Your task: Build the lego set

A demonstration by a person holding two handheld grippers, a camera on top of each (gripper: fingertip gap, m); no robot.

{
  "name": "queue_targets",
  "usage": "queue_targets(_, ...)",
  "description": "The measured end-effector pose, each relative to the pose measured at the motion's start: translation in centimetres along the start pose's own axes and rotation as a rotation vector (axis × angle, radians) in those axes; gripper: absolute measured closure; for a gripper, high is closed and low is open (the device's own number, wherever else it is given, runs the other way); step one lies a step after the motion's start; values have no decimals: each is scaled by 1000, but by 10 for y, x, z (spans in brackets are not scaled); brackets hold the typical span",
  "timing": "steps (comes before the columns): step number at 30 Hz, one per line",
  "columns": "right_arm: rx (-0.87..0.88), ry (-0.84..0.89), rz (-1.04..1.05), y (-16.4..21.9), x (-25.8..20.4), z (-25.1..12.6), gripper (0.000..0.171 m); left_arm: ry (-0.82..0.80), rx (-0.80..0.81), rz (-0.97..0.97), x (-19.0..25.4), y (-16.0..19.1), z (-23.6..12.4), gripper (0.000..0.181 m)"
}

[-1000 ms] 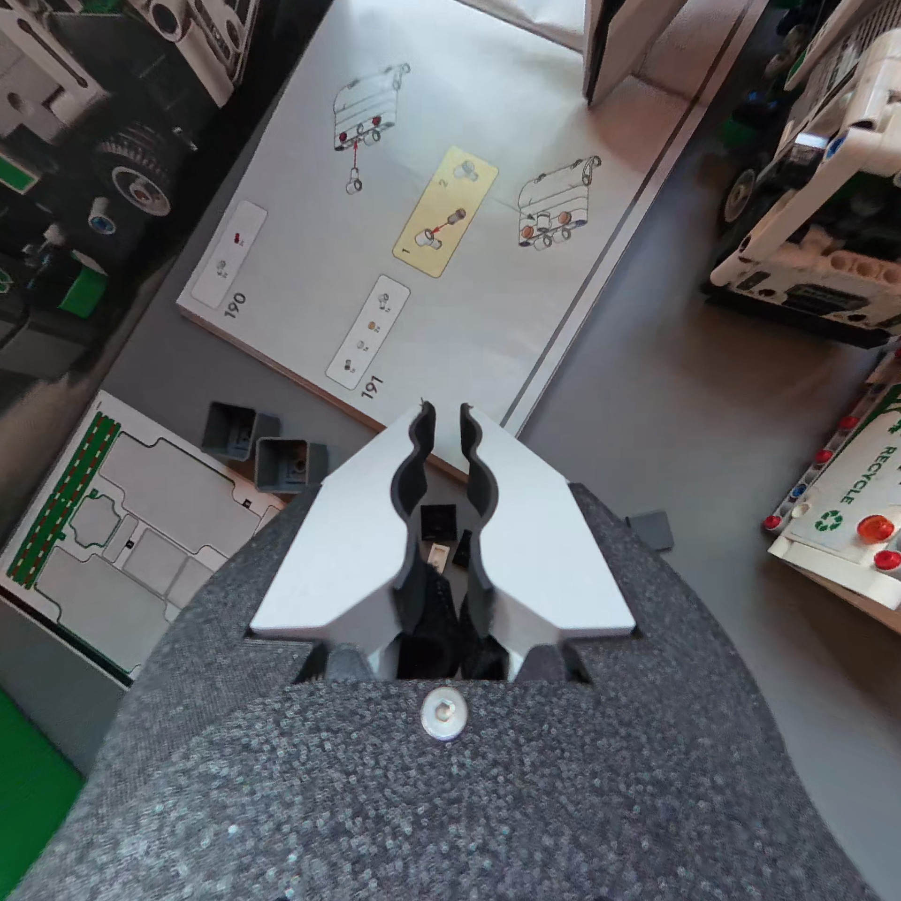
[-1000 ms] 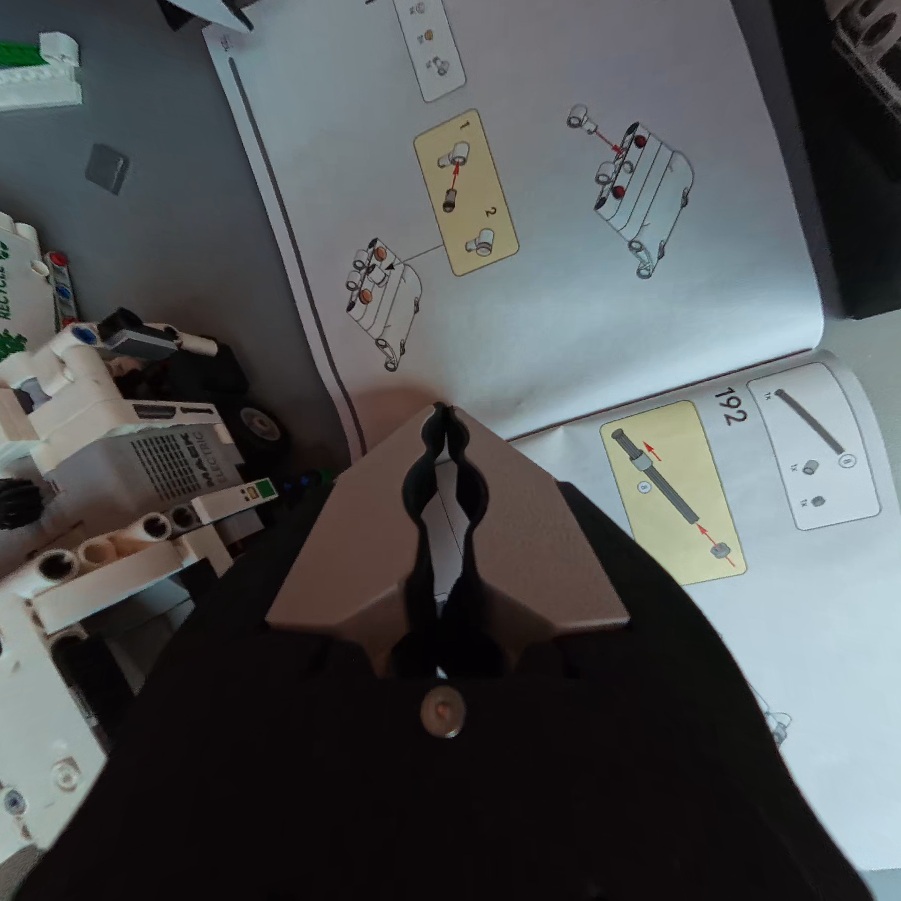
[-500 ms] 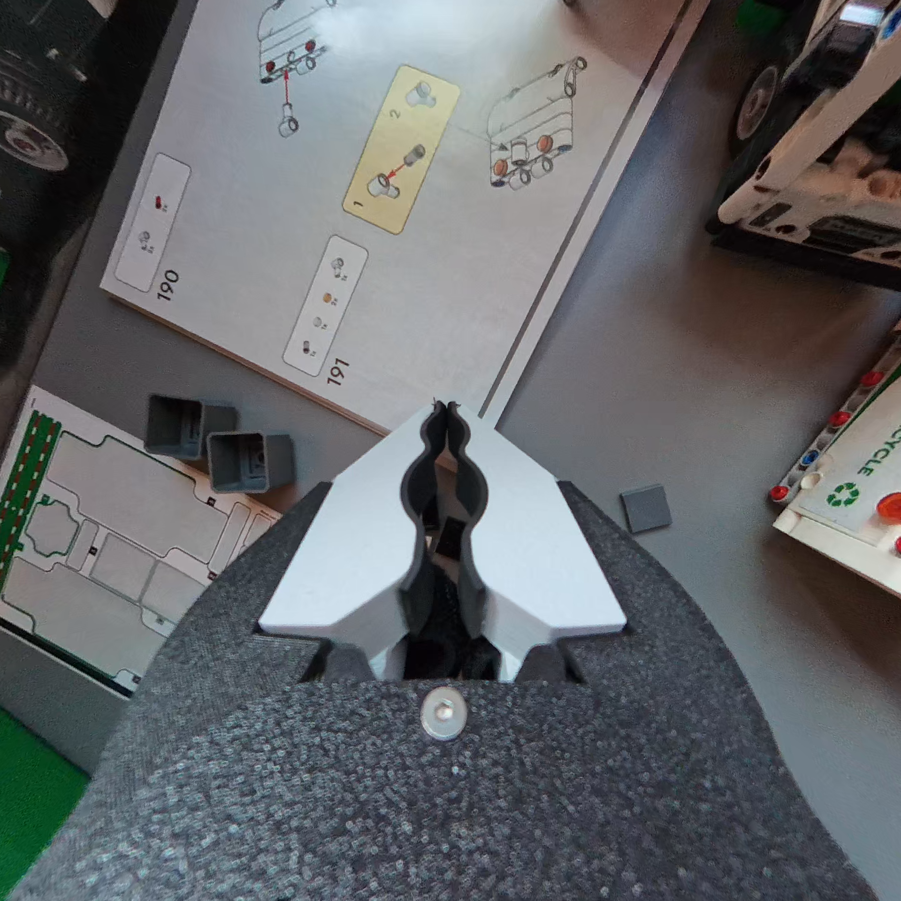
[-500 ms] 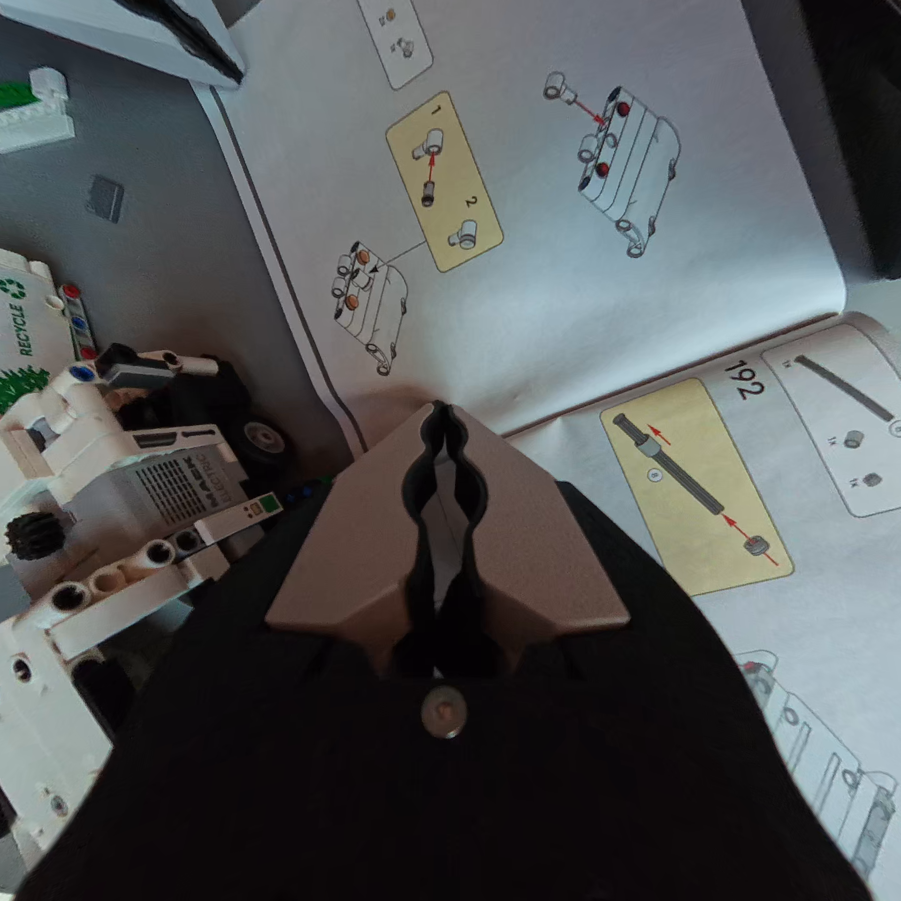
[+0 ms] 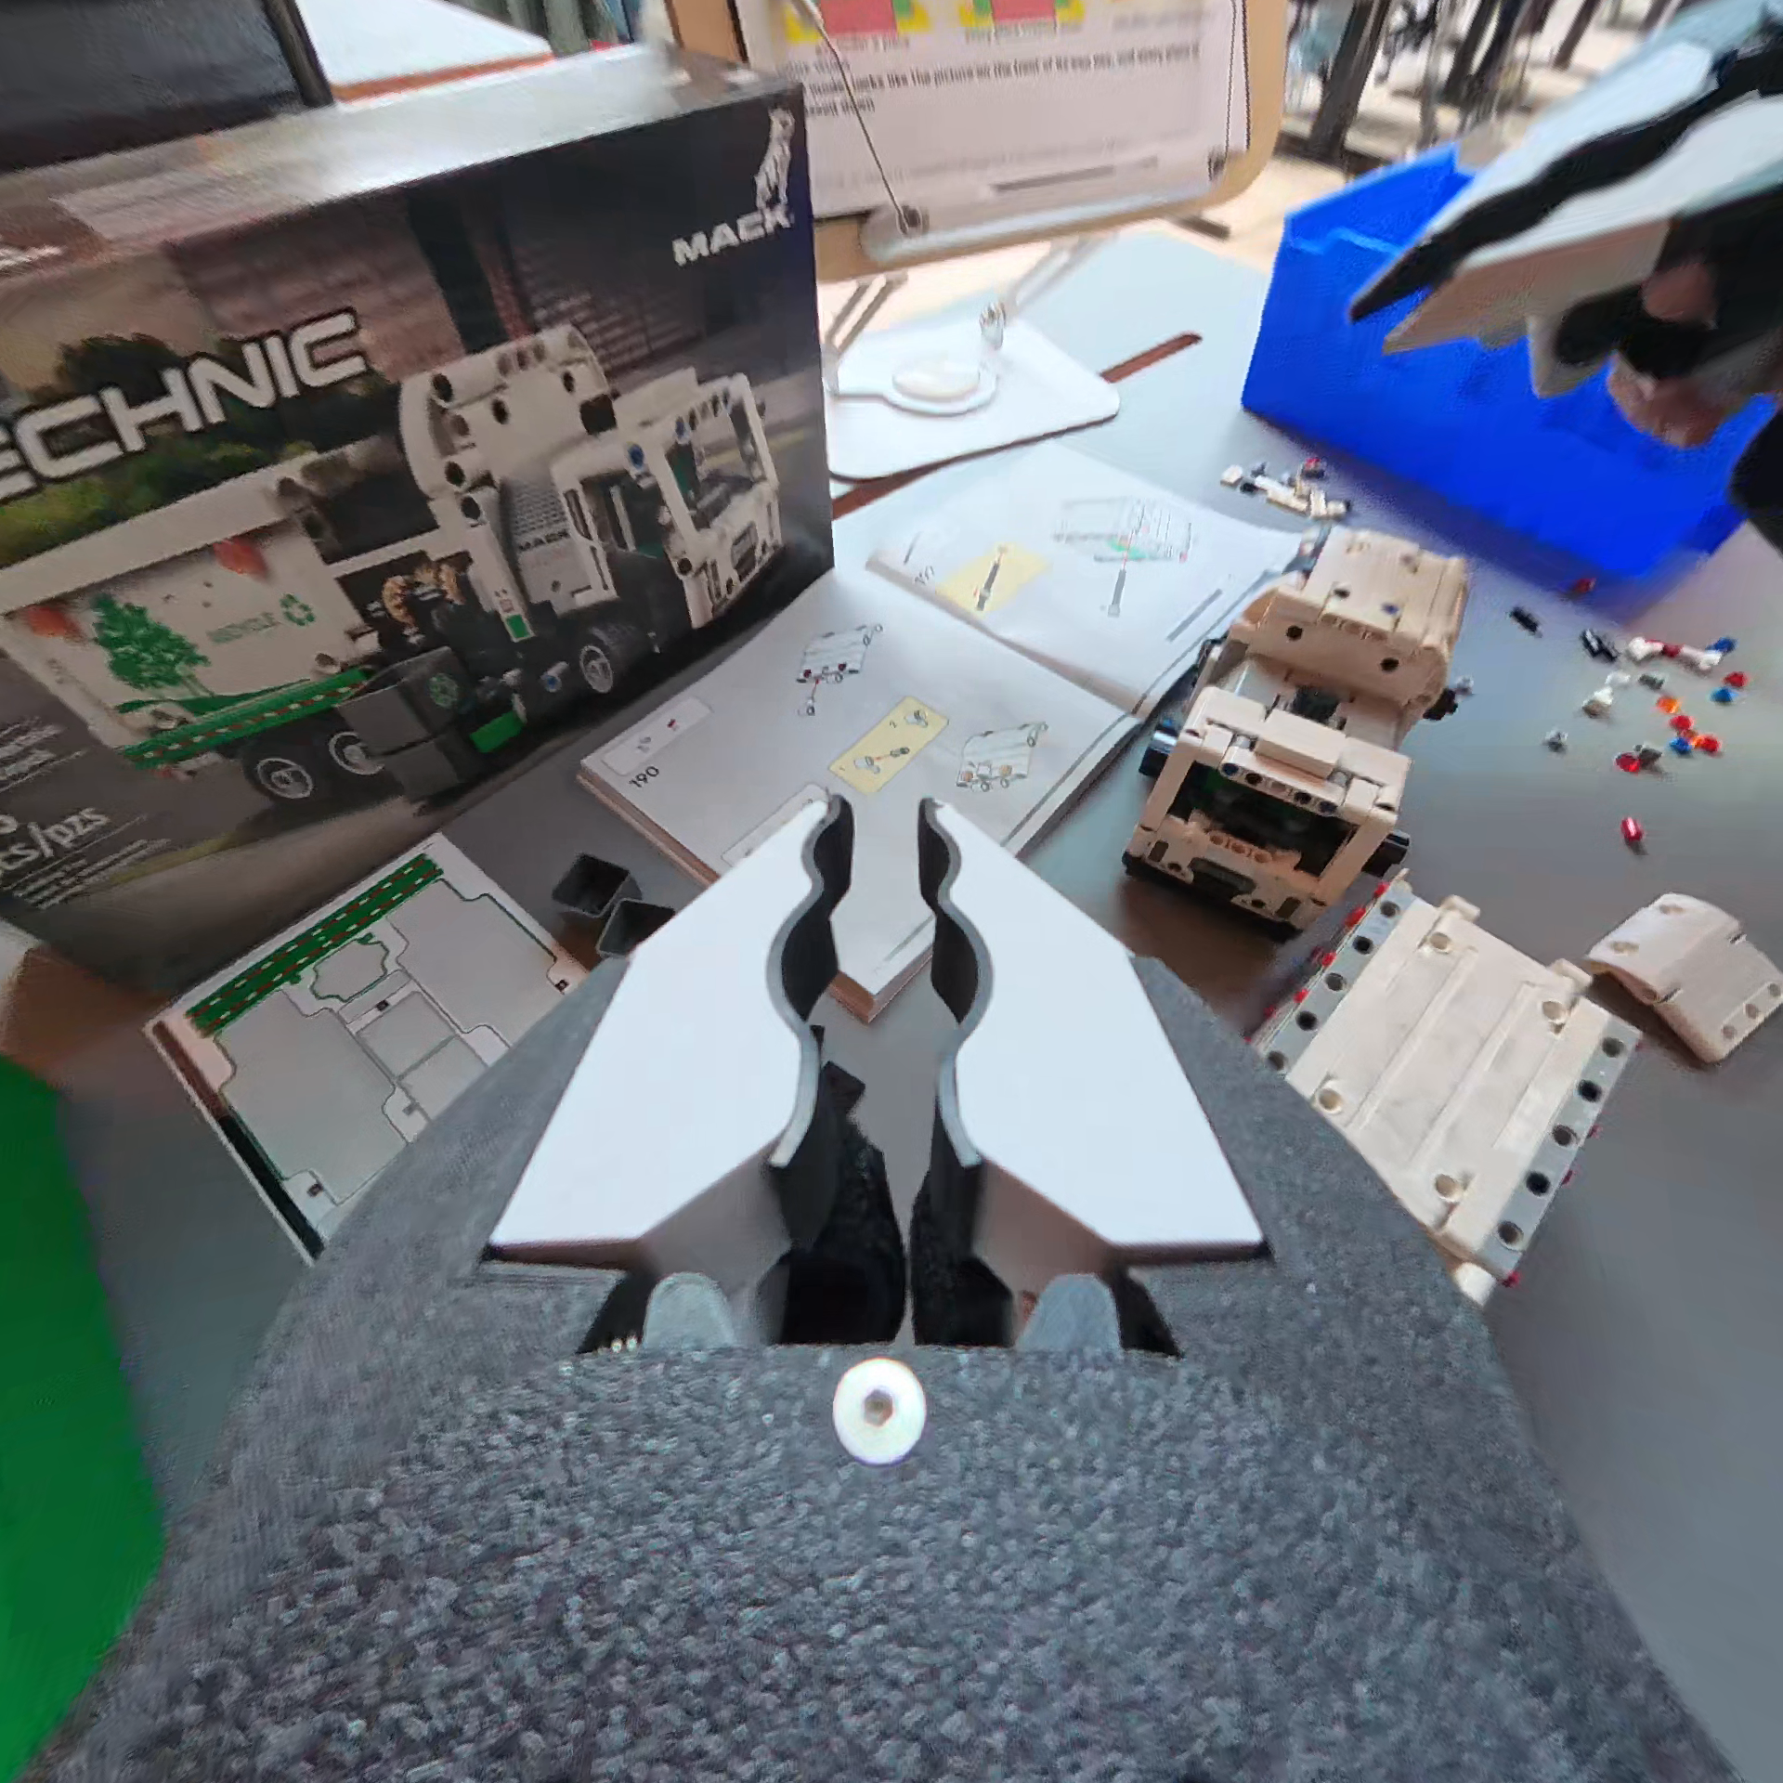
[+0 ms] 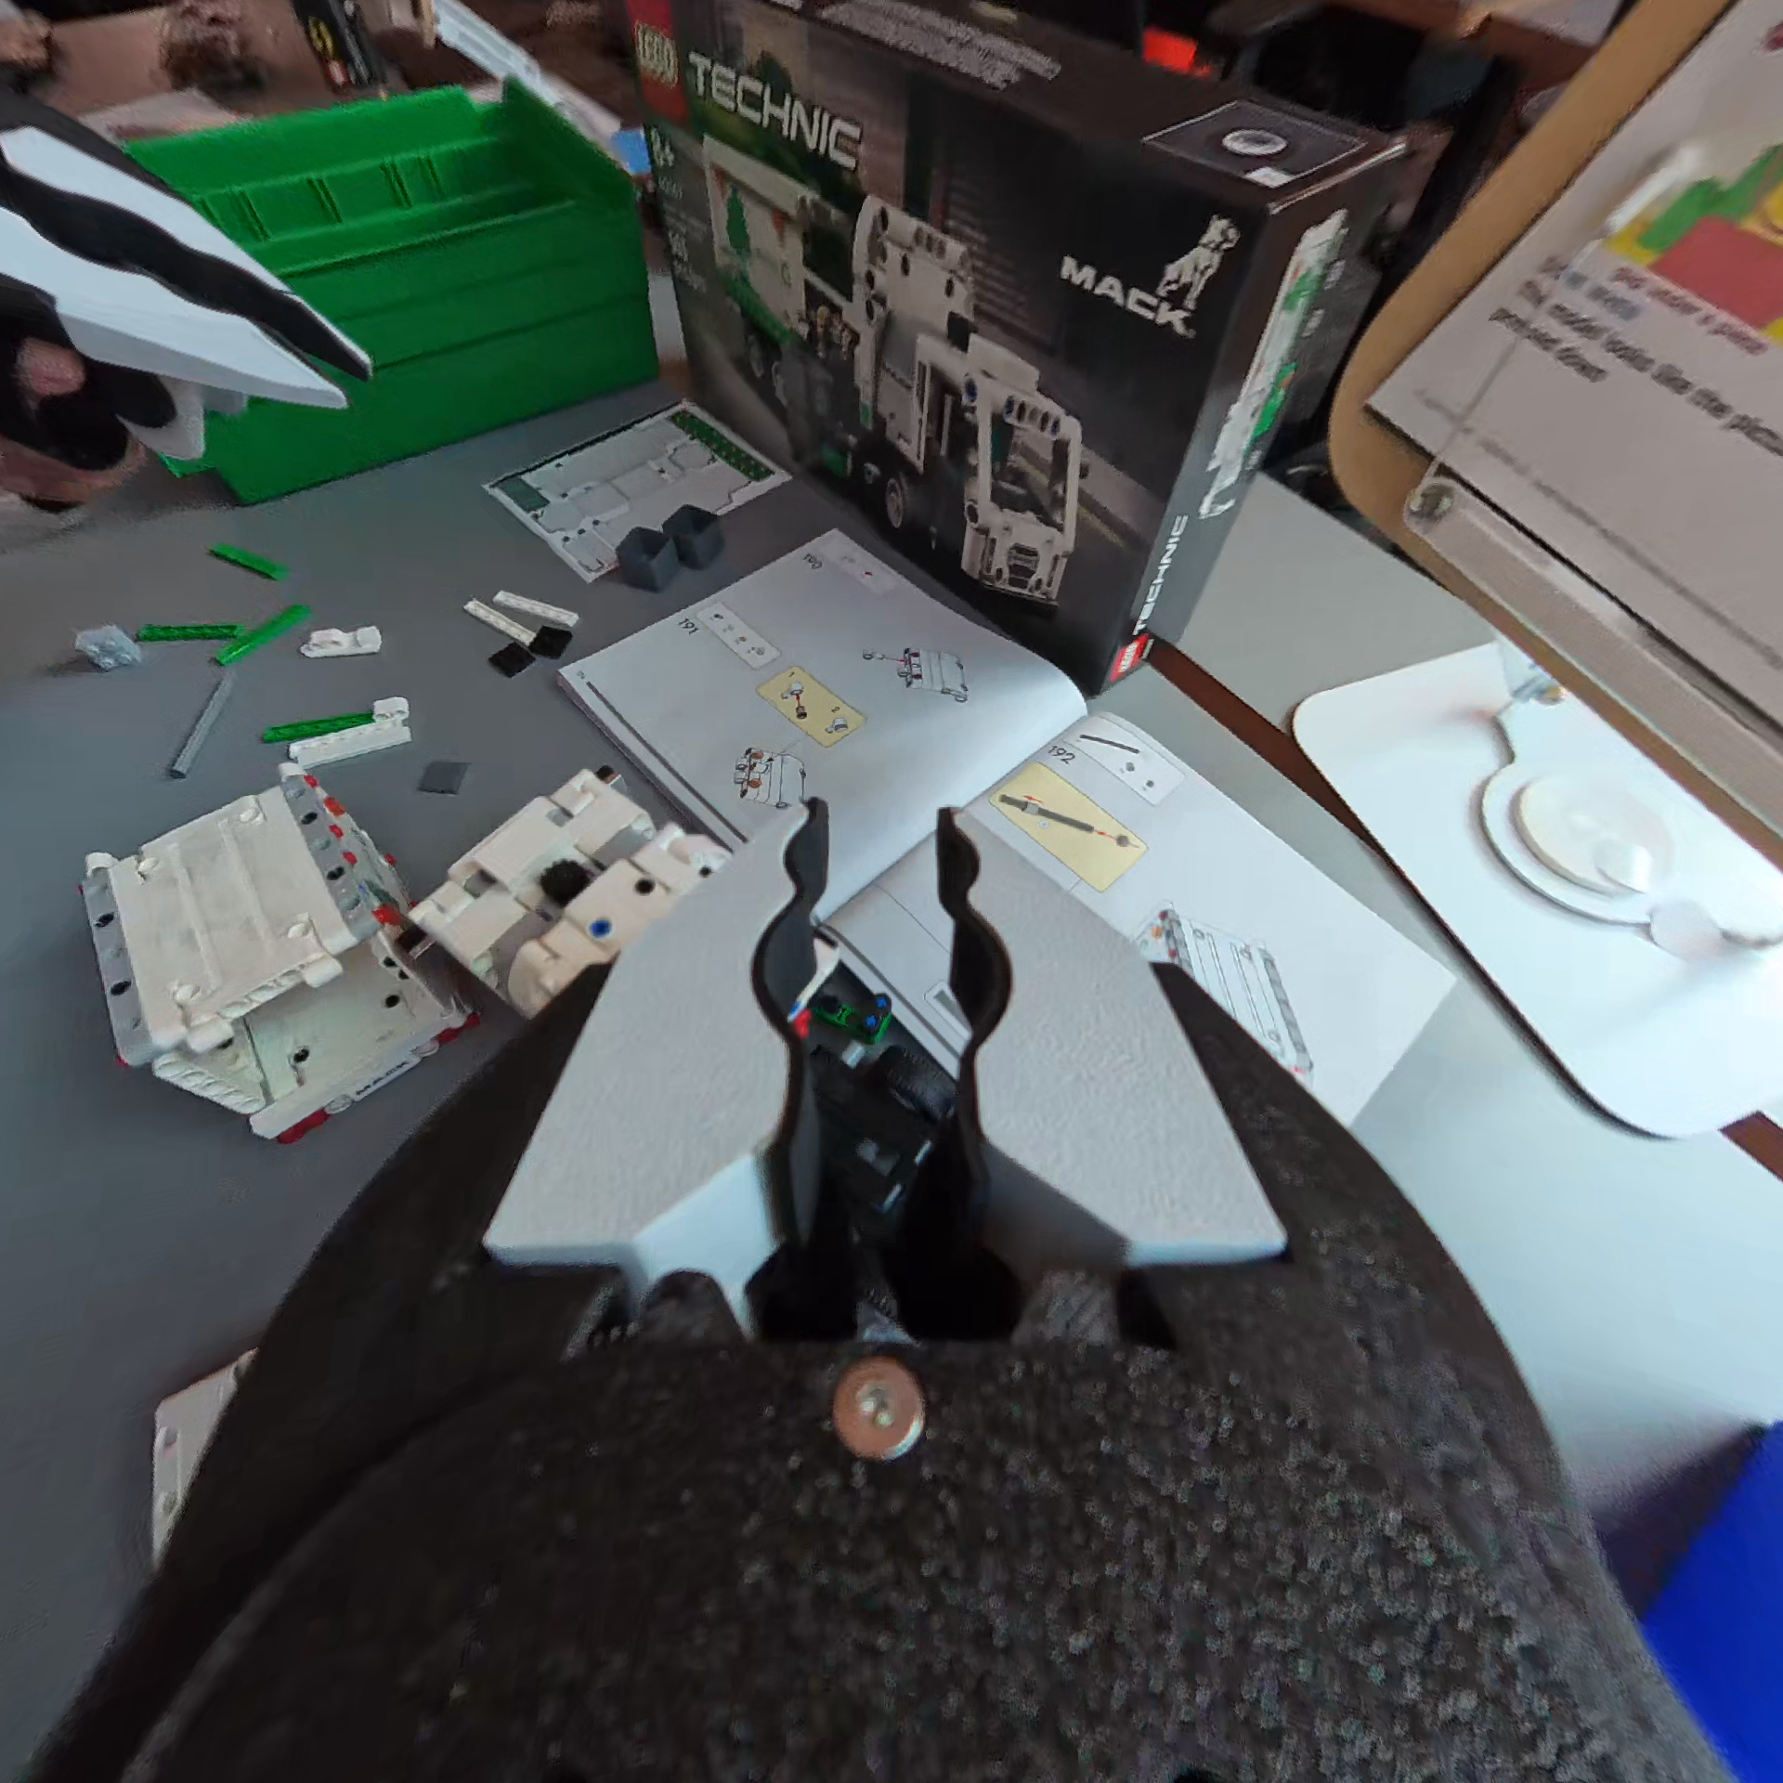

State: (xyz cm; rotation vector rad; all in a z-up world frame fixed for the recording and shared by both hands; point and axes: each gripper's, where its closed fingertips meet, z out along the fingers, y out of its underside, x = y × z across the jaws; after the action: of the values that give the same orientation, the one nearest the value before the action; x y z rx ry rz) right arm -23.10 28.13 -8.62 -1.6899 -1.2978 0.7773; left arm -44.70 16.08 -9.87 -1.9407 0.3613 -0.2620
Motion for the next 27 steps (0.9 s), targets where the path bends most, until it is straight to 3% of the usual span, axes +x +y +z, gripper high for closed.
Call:
queue_targets(1,40,23,12,7,-2,-10,150,-8,45,-18,0,1,-5,170)
queue_targets(5,32,63,91,45,-7,-25,149,-79,180,-70,-9,7,-17,172)
queue_targets(8,78,69,125,57,-9,-21,150,-110,106,-49,-19,26,-15,172)
queue_targets(11,18,56,104,70,-12,-17,146,-140,55,-20,-23,33,-17,168)
queue_targets(23,48,104,103,71,0,-22,148,-50,-9,-55,-3,48,1,169)
queue_targets(27,77,223,56,58,15,-54,147,-59,7,-15,2,42,-2,169)
